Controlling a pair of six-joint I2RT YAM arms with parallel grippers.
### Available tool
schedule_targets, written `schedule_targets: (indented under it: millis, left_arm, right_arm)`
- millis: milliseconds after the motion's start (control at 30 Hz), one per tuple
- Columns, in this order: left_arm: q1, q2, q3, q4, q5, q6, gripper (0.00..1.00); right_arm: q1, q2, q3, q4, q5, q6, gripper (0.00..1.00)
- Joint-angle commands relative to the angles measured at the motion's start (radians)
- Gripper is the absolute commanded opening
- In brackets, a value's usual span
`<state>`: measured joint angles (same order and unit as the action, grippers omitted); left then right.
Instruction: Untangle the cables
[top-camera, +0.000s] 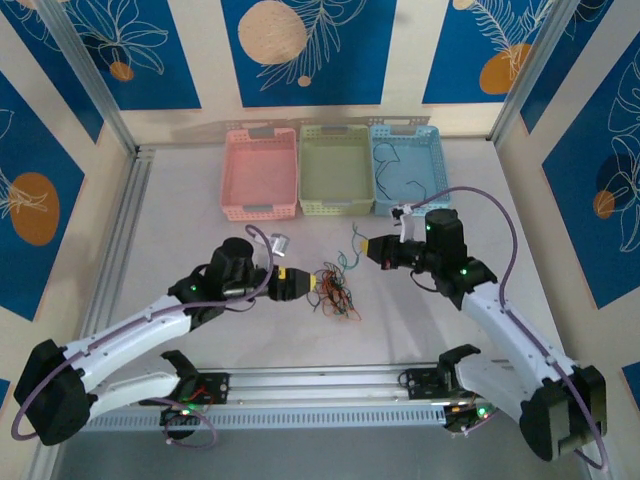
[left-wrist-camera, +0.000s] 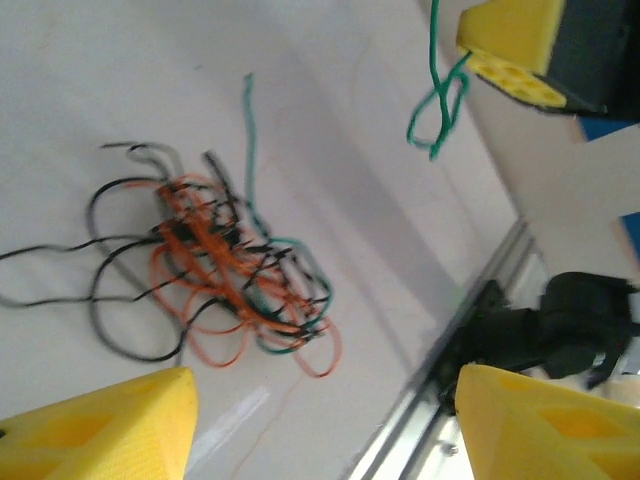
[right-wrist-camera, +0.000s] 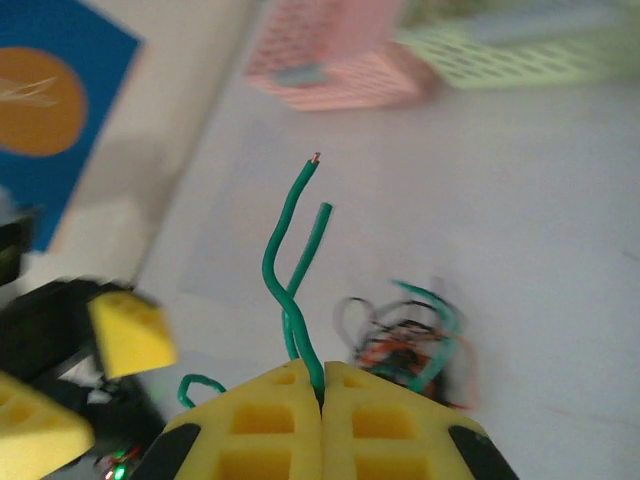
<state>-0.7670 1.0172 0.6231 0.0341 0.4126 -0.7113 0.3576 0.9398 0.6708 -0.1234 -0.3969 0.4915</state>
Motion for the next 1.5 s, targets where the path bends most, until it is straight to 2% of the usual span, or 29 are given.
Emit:
schedule_targets:
  millis: [0, 100, 200, 533, 967, 1100, 1133, 1267, 1467]
  left_arm:
    - [-0.008, 0.013, 0.045, 0.172, 0.113, -0.071, 0.7]
    - [-0.008, 0.024, 0.065, 0.218, 0.151, -0.083, 0.7]
    - [-0.009, 0.038, 0.099, 0.162, 0.153, -0.035, 0.71]
    - [-0.012, 0.125, 0.103, 0.204, 0.179, -0.021, 0.59]
    - [-0.014, 0.158, 0.065, 0.254, 0.153, -0.043, 0.27]
    - [-0.015, 0.152, 0.053, 0.246, 0.139, -0.043, 0.06]
    - [-0.016, 0.149, 0.053, 0.239, 0.131, -0.041, 0.01]
    - [-0.017, 0.095, 0.043, 0.173, 0.06, -0.004, 0.0]
    - [-0.016, -0.007, 0.033, 0.033, -0.07, 0.04, 0.0]
  right_arm:
    - [0.067, -0.004, 0.0, 0.043, -0.072, -0.055, 0.0]
    - [0.127, 0.003, 0.013, 0.039, -0.075, -0.096, 0.0]
    - [0.155, 0.016, 0.025, 0.048, -0.118, -0.111, 0.0]
    - [0.205, 0.086, 0.054, 0.063, -0.138, -0.086, 0.0]
    - [0.216, 0.099, 0.053, 0.066, -0.132, -0.069, 0.0]
    - [0.217, 0.096, 0.053, 0.07, -0.123, -0.061, 0.0]
    - [0.216, 0.096, 0.052, 0.07, -0.114, -0.058, 0.0]
    - [0.187, 0.096, 0.059, 0.033, -0.025, -0.017, 0.0]
    - [0.052, 0.05, -0.006, 0.053, 0.039, 0.104, 0.0]
